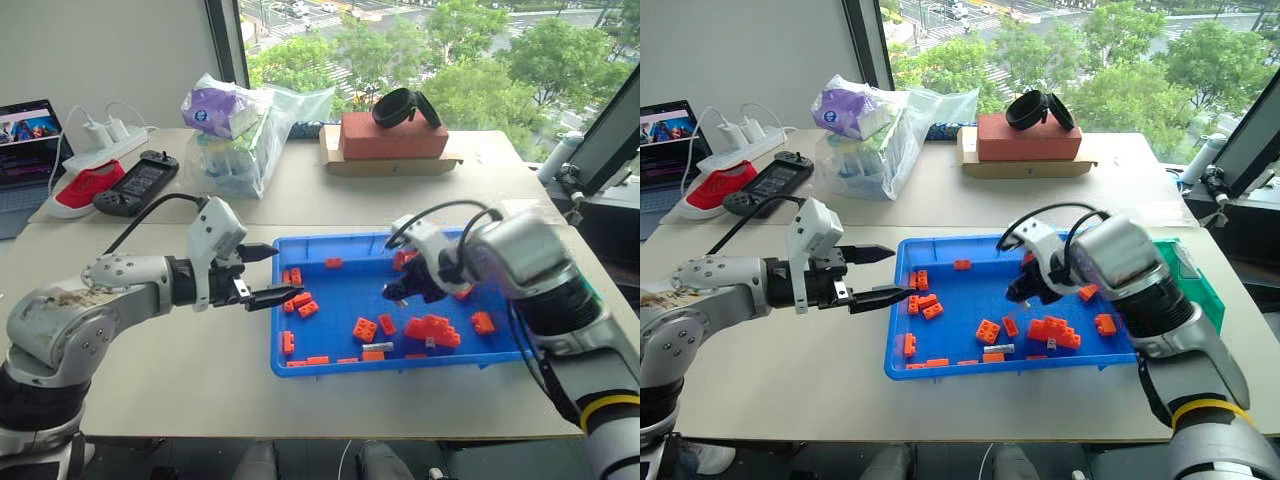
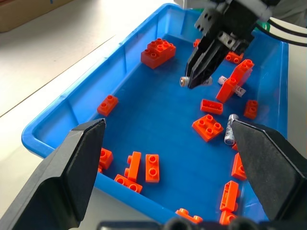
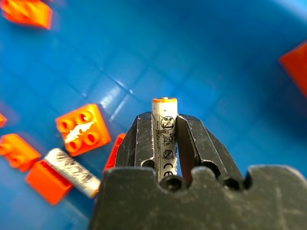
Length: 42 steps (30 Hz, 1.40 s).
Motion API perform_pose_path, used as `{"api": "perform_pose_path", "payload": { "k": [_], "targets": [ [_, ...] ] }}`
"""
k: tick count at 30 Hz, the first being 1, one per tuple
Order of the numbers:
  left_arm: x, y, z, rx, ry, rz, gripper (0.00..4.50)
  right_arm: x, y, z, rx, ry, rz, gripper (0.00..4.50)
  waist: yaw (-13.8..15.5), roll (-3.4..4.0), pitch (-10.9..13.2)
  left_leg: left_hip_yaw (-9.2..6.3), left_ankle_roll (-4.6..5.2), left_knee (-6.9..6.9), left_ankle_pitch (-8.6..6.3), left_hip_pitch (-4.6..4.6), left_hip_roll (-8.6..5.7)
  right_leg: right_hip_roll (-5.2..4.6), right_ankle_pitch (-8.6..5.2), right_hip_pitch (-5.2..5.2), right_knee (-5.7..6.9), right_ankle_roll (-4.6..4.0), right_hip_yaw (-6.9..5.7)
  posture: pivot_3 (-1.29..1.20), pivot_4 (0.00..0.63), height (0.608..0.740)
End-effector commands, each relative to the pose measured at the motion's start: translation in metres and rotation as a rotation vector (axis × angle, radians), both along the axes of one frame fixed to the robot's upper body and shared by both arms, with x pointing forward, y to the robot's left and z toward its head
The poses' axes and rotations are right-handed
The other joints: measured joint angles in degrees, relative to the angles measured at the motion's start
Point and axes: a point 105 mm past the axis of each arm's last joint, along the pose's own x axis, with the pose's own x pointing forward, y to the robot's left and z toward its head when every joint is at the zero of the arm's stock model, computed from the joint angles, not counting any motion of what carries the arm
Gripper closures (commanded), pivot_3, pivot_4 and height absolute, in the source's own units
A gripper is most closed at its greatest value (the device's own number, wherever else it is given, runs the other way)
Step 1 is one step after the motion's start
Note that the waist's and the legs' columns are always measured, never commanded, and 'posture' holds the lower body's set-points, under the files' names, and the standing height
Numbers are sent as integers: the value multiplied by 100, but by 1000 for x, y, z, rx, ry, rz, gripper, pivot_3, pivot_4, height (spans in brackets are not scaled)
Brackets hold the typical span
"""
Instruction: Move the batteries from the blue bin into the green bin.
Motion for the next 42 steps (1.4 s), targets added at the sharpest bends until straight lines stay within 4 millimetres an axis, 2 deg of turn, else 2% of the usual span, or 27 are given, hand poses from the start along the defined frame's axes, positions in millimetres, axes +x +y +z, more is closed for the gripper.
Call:
{"api": "perform_pose_path", "payload": {
  "k": [1,3,4,6,8,12,19,21,22,25,28,32,34,36,39,42],
  "targets": [
    [-7,-10,9,-7,-41,-59,0,16,-34,48,88,-154,-94,4211,1,-1,1,0,0,-1,0,0,0,0,0,0,-2,0,0,0,150,740],
    [-7,-11,10,-12,-42,-66,0,23,-68,66,43,-246,-166,4211,28,-2,1,0,0,-4,0,-1,0,0,0,0,-7,0,0,0,150,740],
    [-7,-11,10,-13,-42,-67,0,25,-78,71,23,-272,-185,4211,51,-3,2,0,0,-5,0,-3,0,-1,0,0,-11,0,0,0,150,740],
    [-6,-13,10,-14,-40,-75,0,31,-121,80,-36,-313,-335,4211,56,-3,2,0,2,-8,-1,-9,-1,-2,0,0,-29,0,-1,0,150,740],
    [-4,-13,10,-15,-41,-79,0,30,-149,83,-83,-334,-416,4211,46,-3,2,1,4,-12,-3,-11,-1,-2,0,0,-39,0,0,0,150,740],
    [-1,-15,10,-17,-41,-84,0,28,-179,80,-122,-335,-511,4211,2,-3,2,2,8,-20,-5,-11,0,-2,0,-2,-45,0,1,0,150,740],
    [0,-15,10,-16,-42,-94,0,17,-208,33,-214,-207,-554,4211,-5,-3,2,2,8,-14,-5,-11,-1,-3,1,2,-43,-1,1,0,150,740],
    [0,-16,10,-17,-43,-95,0,15,-208,25,-212,-181,-542,3208,0,-2,3,2,8,-14,-5,-12,-2,-4,1,2,-43,-1,1,0,150,740],
    [0,-16,10,-17,-44,-95,0,14,-209,23,-220,-175,-539,2988,2,-1,3,2,8,-14,-5,-12,-1,-4,1,1,-43,-1,1,0,150,740],
    [-1,-16,9,-17,-42,-97,0,13,-213,27,-238,-190,-542,1849,-13,1,4,2,7,-13,-4,-12,-1,-4,1,1,-41,-1,1,0,150,740],
    [-1,-16,9,-15,-40,-94,0,12,-206,41,-217,-220,-505,843,-12,1,4,2,7,-13,-4,-11,-1,-3,1,1,-40,-1,1,0,150,740],
    [-1,-16,9,-13,-41,-94,0,1,-168,55,-186,-223,-302,843,-11,2,5,2,7,-15,-4,-11,-1,-4,1,1,-41,-1,1,0,150,740],
    [-2,-16,8,-14,-40,-94,0,-15,-125,63,-165,-240,-58,843,-9,5,6,1,7,-15,-4,-11,-1,-4,0,1,-41,0,0,0,150,740],
    [-2,-15,8,-13,-38,-94,0,-32,-97,65,-157,-255,136,843,-8,4,6,1,8,-16,-5,-11,0,-3,0,1,-41,0,0,0,150,740],
    [-1,-14,8,-9,-39,-90,0,-54,-74,59,-138,-235,313,843,16,4,6,1,8,-10,-5,-11,1,-2,0,6,-42,0,-3,0,150,740],
    [-1,-14,8,-5,-39,-91,0,-65,-65,47,-137,-181,399,843,79,4,6,1,8,-1,-5,-13,0,-4,1,9,-42,1,-3,0,150,740]
  ]
}}
